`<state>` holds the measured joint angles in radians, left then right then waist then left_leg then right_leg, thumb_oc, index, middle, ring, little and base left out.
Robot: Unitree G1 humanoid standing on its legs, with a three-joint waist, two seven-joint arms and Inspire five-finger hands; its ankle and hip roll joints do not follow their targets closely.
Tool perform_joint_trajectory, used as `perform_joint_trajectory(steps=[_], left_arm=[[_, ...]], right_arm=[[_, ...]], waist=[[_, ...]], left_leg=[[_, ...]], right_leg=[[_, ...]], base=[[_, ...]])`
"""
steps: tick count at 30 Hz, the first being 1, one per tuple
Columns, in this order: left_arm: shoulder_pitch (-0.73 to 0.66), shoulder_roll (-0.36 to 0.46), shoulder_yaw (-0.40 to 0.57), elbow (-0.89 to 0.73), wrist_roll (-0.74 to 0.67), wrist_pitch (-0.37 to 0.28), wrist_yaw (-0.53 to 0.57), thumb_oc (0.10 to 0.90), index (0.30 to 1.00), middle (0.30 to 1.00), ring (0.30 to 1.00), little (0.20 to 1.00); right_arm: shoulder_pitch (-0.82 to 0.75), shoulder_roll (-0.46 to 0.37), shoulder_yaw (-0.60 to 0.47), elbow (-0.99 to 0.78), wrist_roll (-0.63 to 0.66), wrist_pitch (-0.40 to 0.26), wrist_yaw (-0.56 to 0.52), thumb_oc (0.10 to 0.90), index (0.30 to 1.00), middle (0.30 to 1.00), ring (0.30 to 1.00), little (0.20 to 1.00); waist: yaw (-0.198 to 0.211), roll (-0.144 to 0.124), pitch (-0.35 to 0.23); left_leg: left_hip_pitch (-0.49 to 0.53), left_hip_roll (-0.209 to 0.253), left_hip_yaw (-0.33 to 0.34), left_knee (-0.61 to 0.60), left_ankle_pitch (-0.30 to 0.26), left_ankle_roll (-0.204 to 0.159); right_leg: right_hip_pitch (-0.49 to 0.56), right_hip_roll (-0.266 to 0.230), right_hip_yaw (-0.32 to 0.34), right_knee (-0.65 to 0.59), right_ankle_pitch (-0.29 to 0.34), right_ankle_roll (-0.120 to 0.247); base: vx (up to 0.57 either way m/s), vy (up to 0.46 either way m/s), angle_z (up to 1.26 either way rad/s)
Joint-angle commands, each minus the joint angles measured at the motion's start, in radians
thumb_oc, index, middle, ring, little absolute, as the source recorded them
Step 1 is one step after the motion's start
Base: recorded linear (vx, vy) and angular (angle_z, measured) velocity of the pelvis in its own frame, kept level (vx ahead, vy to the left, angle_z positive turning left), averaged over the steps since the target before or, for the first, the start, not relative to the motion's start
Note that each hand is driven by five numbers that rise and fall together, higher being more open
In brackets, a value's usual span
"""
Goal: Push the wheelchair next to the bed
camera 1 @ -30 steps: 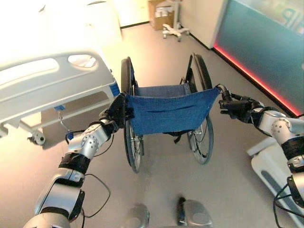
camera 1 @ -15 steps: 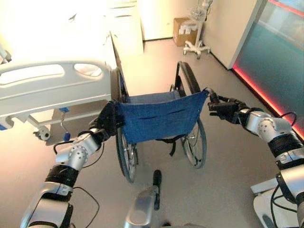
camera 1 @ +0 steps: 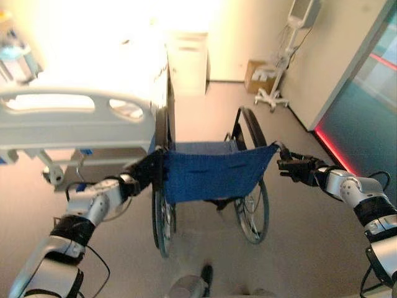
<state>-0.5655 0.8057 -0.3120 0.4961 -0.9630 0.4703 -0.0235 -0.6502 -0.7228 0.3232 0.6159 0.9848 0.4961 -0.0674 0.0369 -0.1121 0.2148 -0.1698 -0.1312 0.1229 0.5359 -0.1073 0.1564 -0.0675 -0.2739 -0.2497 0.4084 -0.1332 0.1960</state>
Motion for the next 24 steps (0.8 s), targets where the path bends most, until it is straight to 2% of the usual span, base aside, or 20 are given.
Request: perform_joint_trajectory(steps=[1, 4, 5, 7, 10, 12, 18, 21, 22, 23, 24], left_arm=[[-0.341, -0.097, -0.052, -0.043, -0.033, -0.22, -0.014, 0.4, 0.3, 0.3, 0.3, 0.3], [-0.349, -0.119, -0.045, 0.032, -0.042, -0.24, -0.031, 0.4, 0.3, 0.3, 0.3, 0.3], [-0.376, -0.119, -0.057, 0.074, -0.089, -0.243, -0.001, 0.4, 0.3, 0.3, 0.3, 0.3], [-0.394, -0.113, -0.057, 0.096, -0.117, -0.244, 0.022, 0.4, 0.3, 0.3, 0.3, 0.3], [-0.386, -0.107, -0.043, 0.092, -0.142, -0.256, 0.054, 0.4, 0.3, 0.3, 0.3, 0.3], [-0.382, -0.113, -0.03, 0.088, -0.138, -0.266, 0.065, 0.4, 0.3, 0.3, 0.3, 0.3], [-0.399, -0.157, -0.019, 0.125, -0.126, -0.302, 0.07, 0.4, 0.3, 0.3, 0.3, 0.3], [-0.423, -0.184, -0.027, 0.13, -0.132, -0.323, 0.083, 0.4, 0.3, 0.3, 0.3, 0.3], [-0.439, -0.196, -0.035, 0.126, -0.13, -0.334, 0.084, 0.4, 0.3, 0.3, 0.3, 0.3], [-0.448, -0.204, -0.041, 0.124, -0.126, -0.346, 0.078, 0.4, 0.3, 0.3, 0.3, 0.3], [-0.448, -0.205, -0.042, 0.123, -0.127, -0.347, 0.075, 0.4, 0.3, 0.3, 0.3, 0.3]], right_arm=[[-0.206, 0.194, 0.065, -0.151, 0.157, 0.027, 0.103, 0.4, 0.3, 0.3, 0.3, 0.3], [-0.221, 0.18, 0.077, -0.137, 0.16, 0.054, 0.111, 0.4, 0.3, 0.3, 0.3, 0.3], [-0.239, 0.162, 0.095, -0.119, 0.158, 0.079, 0.137, 0.4, 0.3, 0.3, 0.3, 0.3], [-0.243, 0.142, 0.105, -0.104, 0.155, 0.084, 0.168, 0.4, 0.3, 0.3, 0.3, 0.3], [-0.23, 0.112, 0.102, -0.104, 0.137, 0.087, 0.2, 0.4, 0.3, 0.3, 0.3, 0.3], [-0.236, 0.106, 0.103, -0.101, 0.127, 0.084, 0.2, 0.4, 0.3, 0.3, 0.3, 0.3], [-0.308, 0.115, 0.116, -0.043, 0.116, 0.081, 0.183, 0.4, 0.3, 0.3, 0.3, 0.3], [-0.339, 0.125, 0.118, -0.013, 0.106, 0.071, 0.164, 0.4, 0.3, 0.3, 0.3, 0.3], [-0.346, 0.128, 0.117, -0.006, 0.104, 0.055, 0.151, 0.4, 0.3, 0.3, 0.3, 0.3], [-0.343, 0.129, 0.108, -0.005, 0.103, 0.04, 0.143, 0.4, 0.3, 0.3, 0.3, 0.3], [-0.341, 0.129, 0.106, -0.005, 0.101, 0.037, 0.142, 0.4, 0.3, 0.3, 0.3, 0.3]], waist=[[0.031, 0.068, -0.04], [0.004, 0.065, -0.056], [-0.009, 0.07, -0.074], [-0.03, 0.073, -0.084], [-0.043, 0.082, -0.087], [-0.044, 0.082, -0.081], [-0.055, 0.093, -0.086], [-0.067, 0.102, -0.097], [-0.076, 0.101, -0.095], [-0.083, 0.101, -0.087], [-0.083, 0.101, -0.086]], left_leg=[[0.266, 0.019, -0.136, -0.38, -0.055, -0.112], [0.272, 0.026, -0.139, -0.356, -0.082, -0.112], [0.274, 0.046, -0.128, -0.332, -0.086, -0.128], [0.297, 0.094, -0.104, -0.301, -0.092, -0.159], [0.272, 0.168, -0.102, -0.213, 0.018, -0.219], [0.243, 0.184, -0.103, -0.181, 0.048, -0.229], [0.279, 0.179, -0.106, -0.253, 0.048, -0.247], [0.326, 0.164, -0.1, -0.344, 0.007, -0.245], [0.346, 0.146, -0.096, -0.378, -0.05, -0.235], [0.354, 0.125, -0.098, -0.39, -0.083, -0.22], [0.354, 0.121, -0.098, -0.391, -0.088, -0.216]], right_leg=[[-0.082, 0.074, 0.088, -0.396, 0.309, -0.008], [-0.06, 0.09, 0.135, -0.357, 0.28, -0.017], [-0.038, 0.101, 0.14, -0.326, 0.259, -0.03], [-0.027, 0.109, 0.129, -0.304, 0.226, -0.052], [0.006, 0.13, 0.106, -0.292, 0.18, -0.094], [0.024, 0.137, 0.099, -0.299, 0.167, -0.11], [0.029, 0.142, 0.101, -0.316, 0.166, -0.118], [-0.009, 0.133, 0.107, -0.321, 0.193, -0.096], [-0.047, 0.116, 0.115, -0.312, 0.218, -0.073], [-0.074, 0.101, 0.123, -0.311, 0.244, -0.047], [-0.077, 0.097, 0.124, -0.312, 0.25, -0.041]], base=[[0.27, -0.194, 0.5], [0.32, -0.262, 0.57], [0.33, -0.3, 0.8], [0.29, -0.257, 0.56], [0.16, -0.182, 0.31], [0.05, -0.097, 0.14], [-0.06, 0.066, 0.08], [-0.23, 0.204, -0.01], [-0.37, 0.293, 0.04], [-0.35, 0.281, 0.07], [-0.3, 0.268, 0.04]])
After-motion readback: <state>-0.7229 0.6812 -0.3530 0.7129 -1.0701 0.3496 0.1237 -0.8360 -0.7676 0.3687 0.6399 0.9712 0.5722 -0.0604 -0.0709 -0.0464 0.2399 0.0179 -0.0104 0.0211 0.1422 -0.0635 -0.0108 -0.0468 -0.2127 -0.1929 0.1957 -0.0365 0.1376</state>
